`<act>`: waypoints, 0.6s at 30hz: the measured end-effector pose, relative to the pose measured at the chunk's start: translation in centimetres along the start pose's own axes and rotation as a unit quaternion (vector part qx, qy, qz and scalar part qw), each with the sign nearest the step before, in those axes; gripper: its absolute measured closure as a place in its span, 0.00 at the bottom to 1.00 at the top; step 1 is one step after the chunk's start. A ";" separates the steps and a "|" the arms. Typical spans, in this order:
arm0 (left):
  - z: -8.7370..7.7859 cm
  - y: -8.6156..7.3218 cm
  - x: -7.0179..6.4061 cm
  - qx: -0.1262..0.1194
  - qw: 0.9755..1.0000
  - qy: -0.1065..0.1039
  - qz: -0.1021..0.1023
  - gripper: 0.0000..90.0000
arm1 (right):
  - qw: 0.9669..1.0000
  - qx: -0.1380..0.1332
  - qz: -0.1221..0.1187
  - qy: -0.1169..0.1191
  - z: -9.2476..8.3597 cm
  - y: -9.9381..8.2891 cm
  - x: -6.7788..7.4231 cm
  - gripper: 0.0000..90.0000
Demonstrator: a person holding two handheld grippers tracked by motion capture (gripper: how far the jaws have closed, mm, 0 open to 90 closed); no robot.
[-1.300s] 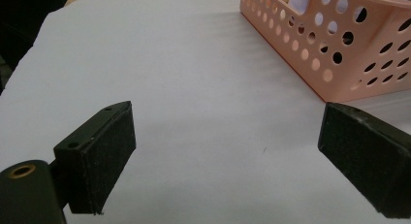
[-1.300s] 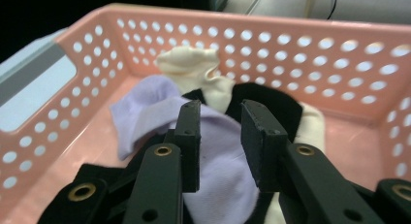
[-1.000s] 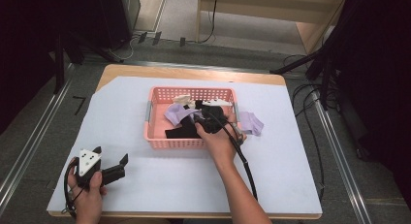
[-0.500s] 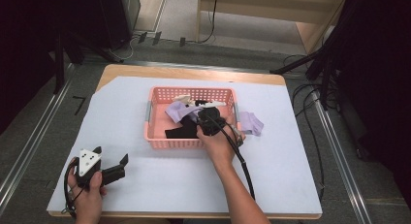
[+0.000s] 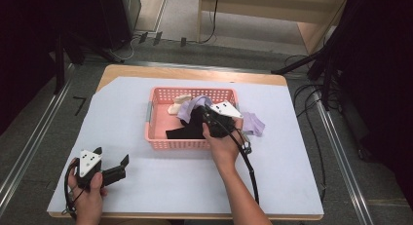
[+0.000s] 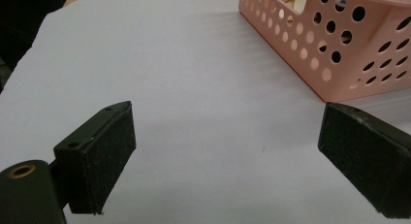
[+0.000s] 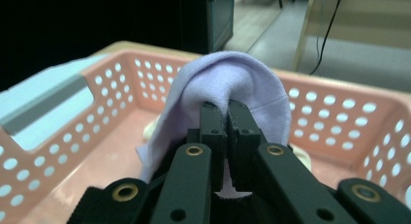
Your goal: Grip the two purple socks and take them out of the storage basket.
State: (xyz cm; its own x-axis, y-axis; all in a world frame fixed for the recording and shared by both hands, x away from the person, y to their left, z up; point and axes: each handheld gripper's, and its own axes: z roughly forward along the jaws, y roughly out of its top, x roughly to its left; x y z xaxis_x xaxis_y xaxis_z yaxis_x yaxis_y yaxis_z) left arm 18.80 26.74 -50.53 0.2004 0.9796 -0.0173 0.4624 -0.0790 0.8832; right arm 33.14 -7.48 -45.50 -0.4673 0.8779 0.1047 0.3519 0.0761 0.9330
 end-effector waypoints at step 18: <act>0.0 0.0 0.0 0.000 1.000 0.000 0.000 0.08 | 0.994 -0.109 -0.004 -0.001 -2.9 1.6 -1.0 0.97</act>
State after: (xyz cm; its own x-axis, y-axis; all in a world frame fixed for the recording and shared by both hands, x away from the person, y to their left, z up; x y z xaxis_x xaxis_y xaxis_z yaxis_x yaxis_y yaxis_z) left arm 18.80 26.75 -50.53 0.2003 0.9796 -0.0169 0.4627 -0.0793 0.8830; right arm 31.83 -9.65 -43.08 -0.4673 0.8789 0.0954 0.1642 -0.0198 0.9862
